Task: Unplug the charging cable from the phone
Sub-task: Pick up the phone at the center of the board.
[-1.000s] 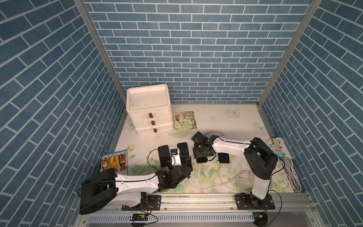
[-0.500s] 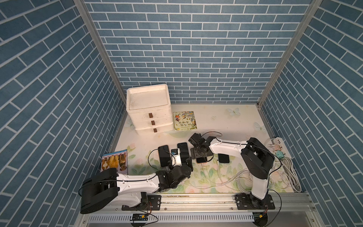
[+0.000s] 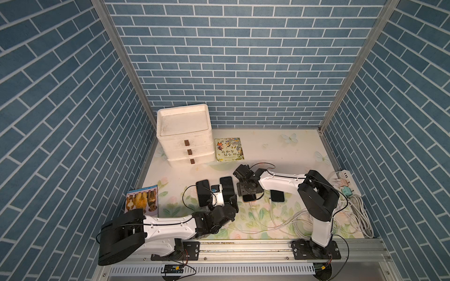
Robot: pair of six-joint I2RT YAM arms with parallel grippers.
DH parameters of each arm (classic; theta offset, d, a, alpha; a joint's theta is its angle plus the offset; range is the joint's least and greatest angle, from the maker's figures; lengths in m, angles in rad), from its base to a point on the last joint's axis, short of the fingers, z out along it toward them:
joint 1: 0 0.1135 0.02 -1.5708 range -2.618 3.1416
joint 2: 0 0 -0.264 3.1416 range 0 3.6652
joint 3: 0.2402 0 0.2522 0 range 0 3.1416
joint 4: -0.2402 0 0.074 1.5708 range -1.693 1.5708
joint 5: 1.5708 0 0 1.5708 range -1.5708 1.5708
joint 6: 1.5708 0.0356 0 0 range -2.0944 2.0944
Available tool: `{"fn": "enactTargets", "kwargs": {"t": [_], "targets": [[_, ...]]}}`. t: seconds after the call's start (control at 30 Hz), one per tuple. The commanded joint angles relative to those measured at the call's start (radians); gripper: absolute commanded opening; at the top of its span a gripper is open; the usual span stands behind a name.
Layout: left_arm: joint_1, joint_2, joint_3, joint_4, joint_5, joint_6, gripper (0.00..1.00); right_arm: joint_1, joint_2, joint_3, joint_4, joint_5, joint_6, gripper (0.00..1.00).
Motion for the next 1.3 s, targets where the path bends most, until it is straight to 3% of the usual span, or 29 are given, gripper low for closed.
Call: {"fn": "enactTargets", "kwargs": {"t": [0.0,0.17,0.33,0.7,1.13,1.27], "targets": [[0.004,0.019,-0.011,0.034,-0.003,0.019,0.96,-0.002,0.027,-0.063,-0.013,0.017,0.030,0.45],[0.004,0.039,-0.023,0.079,0.002,0.020,0.95,-0.001,-0.030,-0.095,0.032,0.055,0.031,0.26],[0.005,0.027,-0.039,0.099,0.001,0.017,0.94,-0.001,-0.080,-0.124,0.070,0.076,0.024,0.19],[0.004,0.035,-0.053,0.125,0.010,0.019,0.93,0.014,-0.229,-0.215,0.183,0.122,0.001,0.14],[0.004,0.036,-0.111,0.239,0.031,0.019,0.93,0.027,-0.272,-0.229,0.222,0.171,-0.009,0.08],[0.004,0.035,-0.177,0.378,0.067,0.024,0.92,0.027,-0.310,-0.260,0.255,0.180,-0.010,0.05]]}}
